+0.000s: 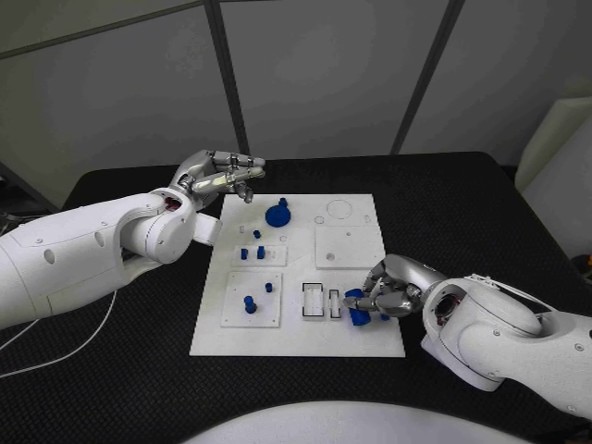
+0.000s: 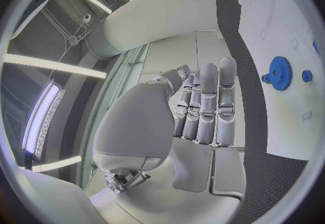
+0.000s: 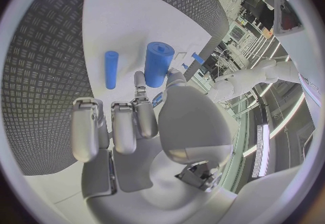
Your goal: Assemble the parts on the task board
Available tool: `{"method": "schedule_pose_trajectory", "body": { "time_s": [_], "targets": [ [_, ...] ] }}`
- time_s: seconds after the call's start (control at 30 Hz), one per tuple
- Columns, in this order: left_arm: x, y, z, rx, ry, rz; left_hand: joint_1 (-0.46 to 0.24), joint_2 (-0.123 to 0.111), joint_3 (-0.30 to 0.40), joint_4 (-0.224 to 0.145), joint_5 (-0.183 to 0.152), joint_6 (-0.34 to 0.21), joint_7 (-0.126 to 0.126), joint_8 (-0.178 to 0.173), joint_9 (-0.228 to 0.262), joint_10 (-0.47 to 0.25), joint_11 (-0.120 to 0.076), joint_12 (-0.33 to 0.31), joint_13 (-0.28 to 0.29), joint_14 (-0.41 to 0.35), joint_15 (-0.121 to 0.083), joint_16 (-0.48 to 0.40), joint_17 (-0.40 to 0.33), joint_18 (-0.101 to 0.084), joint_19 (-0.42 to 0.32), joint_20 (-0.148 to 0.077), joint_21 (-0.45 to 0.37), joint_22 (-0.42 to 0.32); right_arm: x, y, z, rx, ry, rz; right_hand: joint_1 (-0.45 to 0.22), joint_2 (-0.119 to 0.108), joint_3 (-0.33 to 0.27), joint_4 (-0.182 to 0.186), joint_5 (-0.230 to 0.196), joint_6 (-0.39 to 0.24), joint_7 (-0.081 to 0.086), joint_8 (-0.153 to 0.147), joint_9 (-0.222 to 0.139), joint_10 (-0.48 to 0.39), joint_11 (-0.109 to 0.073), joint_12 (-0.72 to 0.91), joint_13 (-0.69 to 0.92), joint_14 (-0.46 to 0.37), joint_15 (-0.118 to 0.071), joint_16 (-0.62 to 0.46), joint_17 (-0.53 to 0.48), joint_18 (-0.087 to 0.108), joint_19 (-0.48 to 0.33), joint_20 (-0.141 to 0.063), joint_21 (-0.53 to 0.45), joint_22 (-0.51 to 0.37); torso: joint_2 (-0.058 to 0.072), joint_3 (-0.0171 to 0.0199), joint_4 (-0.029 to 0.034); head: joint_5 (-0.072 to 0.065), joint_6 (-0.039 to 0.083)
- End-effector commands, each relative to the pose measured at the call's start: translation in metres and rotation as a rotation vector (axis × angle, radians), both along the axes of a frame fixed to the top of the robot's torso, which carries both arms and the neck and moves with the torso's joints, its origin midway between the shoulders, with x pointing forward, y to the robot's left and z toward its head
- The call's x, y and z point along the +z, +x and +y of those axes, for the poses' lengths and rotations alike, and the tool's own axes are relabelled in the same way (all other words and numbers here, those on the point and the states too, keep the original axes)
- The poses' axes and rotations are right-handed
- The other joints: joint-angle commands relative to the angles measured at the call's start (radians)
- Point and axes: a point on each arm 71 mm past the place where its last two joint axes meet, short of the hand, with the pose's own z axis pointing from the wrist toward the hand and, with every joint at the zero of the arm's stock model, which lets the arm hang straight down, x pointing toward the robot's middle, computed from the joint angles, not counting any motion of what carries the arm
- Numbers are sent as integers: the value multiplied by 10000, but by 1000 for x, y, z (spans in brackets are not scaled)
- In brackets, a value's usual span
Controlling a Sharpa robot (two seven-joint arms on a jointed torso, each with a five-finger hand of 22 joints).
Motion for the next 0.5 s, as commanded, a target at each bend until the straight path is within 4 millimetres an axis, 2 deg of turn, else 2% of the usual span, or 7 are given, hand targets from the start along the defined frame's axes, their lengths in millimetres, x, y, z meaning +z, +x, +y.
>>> {"method": "schedule_pose_trajectory", "body": {
  "time_s": [0.03, 0.2, 0.23, 0.5],
  "targets": [
    [2, 0, -2, -107, -115, -68, -86, 22, -64, 3, -22, -74, 24, 1, -11, -54, -18, 42, 15, -73, 28, -54, -10, -21, -33, 44, -53, -9, 5, 0, 4, -388, 1006, -250, 2, 89, -72, -10, 50, 91, 11, 45, 32, 85, -68, -8, 554, 816, -74, 46, 1427, -162, 394, -86, 42, 1856, -1, -9, 23, 9, 22],
    [2, 0, -3, -131, -125, -65, -86, 22, -64, 3, -22, -74, 24, 1, -11, -54, -18, 42, 15, -73, 28, -54, -10, -21, -33, 44, -53, -9, 6, 1, 11, -323, 1270, -250, -18, 145, -82, -5, 95, 105, -2, 55, 53, 101, -81, 2, 576, 819, -87, 51, 1440, -167, 409, -98, 54, 1874, 9, -12, 33, 13, 44],
    [2, 0, -3, -135, -127, -64, -86, 22, -64, 3, -22, -74, 24, 1, -11, -54, -18, 42, 15, -73, 28, -54, -10, -21, -33, 44, -53, -9, 6, 1, 13, -306, 1311, -256, -20, 159, -83, -7, 112, 108, -5, 57, 59, 102, -85, -1, 576, 820, -90, 52, 1443, -167, 409, -101, 54, 1874, 13, -3, 18, 25, 51],
    [2, 0, -5, -178, -142, -54, -86, 22, -64, 3, -22, -74, 24, 1, -11, -54, -18, 42, 15, -73, 28, -54, -10, -21, -33, 44, -53, -9, 2, 6, 27, -36, 1419, -176, -12, 191, -91, -14, 169, 115, -16, 65, 79, 109, -96, -5, 583, 821, -100, 54, 1448, -168, 414, -112, 58, 1881, 23, -7, 10, 67, 85]
  ]
}}
